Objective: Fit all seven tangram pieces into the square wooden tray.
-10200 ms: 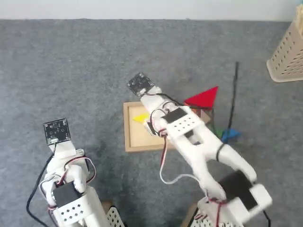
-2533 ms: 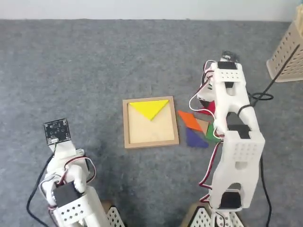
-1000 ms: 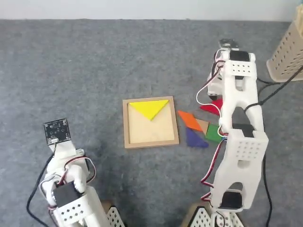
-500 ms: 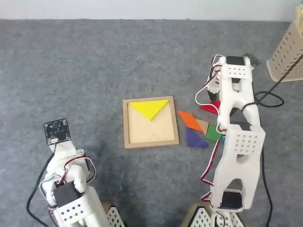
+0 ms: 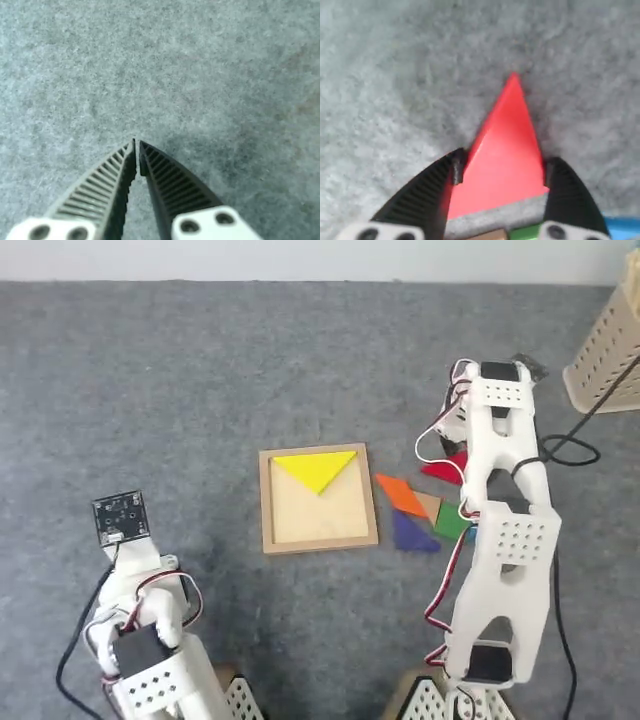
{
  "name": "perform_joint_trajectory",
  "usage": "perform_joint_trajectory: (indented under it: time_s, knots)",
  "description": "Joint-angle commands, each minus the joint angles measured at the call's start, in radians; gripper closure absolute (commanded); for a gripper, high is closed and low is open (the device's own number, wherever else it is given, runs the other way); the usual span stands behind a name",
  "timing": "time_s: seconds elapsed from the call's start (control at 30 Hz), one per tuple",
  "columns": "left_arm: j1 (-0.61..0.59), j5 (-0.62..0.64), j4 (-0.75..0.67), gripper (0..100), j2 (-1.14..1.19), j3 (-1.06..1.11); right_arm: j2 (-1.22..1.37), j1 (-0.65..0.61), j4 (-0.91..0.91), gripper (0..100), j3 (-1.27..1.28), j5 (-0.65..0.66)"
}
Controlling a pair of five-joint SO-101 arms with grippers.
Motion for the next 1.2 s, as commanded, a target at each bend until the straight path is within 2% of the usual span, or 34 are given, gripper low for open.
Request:
perform_joint_trajectory:
  time_s: [0.0, 0.1, 0.23, 0.47, 0.63, 0.8, 0.97, 1.17]
  knots:
    - [0.002, 0.009, 0.003, 99, -0.003, -0.008, 0.008, 0.001, -0.012, 85.8, -0.034, 0.061]
    - [0.002, 0.009, 0.003, 99, -0.003, -0.008, 0.01, -0.007, 0.016, 86.0, -0.083, 0.195]
    - [0.002, 0.009, 0.003, 99, -0.003, -0.008, 0.022, -0.045, 0.104, 86.1, -0.207, 0.535]
    - [0.002, 0.009, 0.003, 99, -0.003, -0.008, 0.082, -0.14, 0.222, 86.1, -0.344, 0.918]
    - [0.002, 0.009, 0.003, 99, -0.003, -0.008, 0.088, -0.148, 0.277, 84.7, -0.47, 0.941]
    - [0.002, 0.009, 0.003, 99, -0.003, -0.008, 0.084, -0.128, 0.372, 74.5, -0.615, 0.942]
    - [0.002, 0.009, 0.003, 99, -0.003, -0.008, 0.087, -0.11, 0.367, 72.1, -0.463, 1.002]
    - [0.002, 0.009, 0.003, 99, -0.003, -0.008, 0.082, -0.108, 0.364, 72.1, -0.374, 0.959]
